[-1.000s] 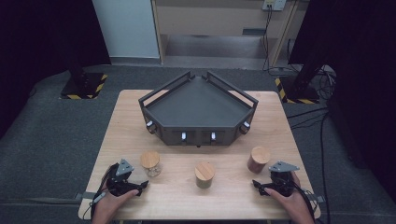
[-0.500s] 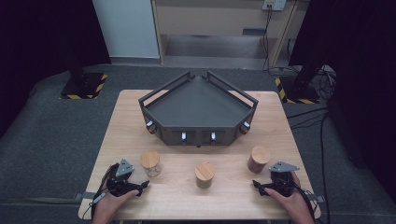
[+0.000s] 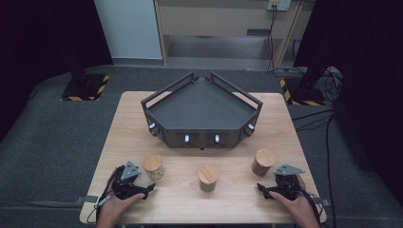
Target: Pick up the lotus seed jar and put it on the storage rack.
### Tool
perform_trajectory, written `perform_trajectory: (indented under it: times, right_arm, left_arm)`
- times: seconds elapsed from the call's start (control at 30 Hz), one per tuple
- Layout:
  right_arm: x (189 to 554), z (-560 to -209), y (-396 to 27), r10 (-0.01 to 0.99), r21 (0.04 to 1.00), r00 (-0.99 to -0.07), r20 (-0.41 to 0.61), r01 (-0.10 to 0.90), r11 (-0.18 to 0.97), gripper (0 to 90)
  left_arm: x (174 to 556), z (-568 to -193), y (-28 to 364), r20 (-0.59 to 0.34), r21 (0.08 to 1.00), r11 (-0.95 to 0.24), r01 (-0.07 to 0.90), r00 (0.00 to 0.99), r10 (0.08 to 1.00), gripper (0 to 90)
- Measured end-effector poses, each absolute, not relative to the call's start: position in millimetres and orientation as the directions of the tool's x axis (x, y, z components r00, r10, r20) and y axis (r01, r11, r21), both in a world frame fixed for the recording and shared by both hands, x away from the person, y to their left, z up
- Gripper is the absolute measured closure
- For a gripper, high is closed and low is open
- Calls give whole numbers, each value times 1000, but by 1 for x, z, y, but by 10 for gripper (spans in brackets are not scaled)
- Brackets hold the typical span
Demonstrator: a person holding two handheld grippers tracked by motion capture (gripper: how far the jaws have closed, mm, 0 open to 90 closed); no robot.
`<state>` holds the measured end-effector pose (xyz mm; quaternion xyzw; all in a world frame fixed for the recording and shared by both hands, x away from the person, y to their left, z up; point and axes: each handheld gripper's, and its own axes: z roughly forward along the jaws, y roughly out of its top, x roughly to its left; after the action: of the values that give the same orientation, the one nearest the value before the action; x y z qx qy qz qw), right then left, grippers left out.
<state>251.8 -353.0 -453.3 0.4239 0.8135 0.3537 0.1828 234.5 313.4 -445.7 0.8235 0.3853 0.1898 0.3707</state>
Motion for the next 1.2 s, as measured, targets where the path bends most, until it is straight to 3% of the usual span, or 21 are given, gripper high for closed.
perform_trajectory:
  times: [0.87,1.2]
  right_arm:
    - [250,-454,-354,818,731,-576,3,559,391,15]
    - [250,-454,-354,816,731,-578,1,557,394,15]
  left_arm:
    - [241,-454,301,20,804,-385,454,626,779,23]
    - [243,-459,300,10,823,-359,440,622,783,76]
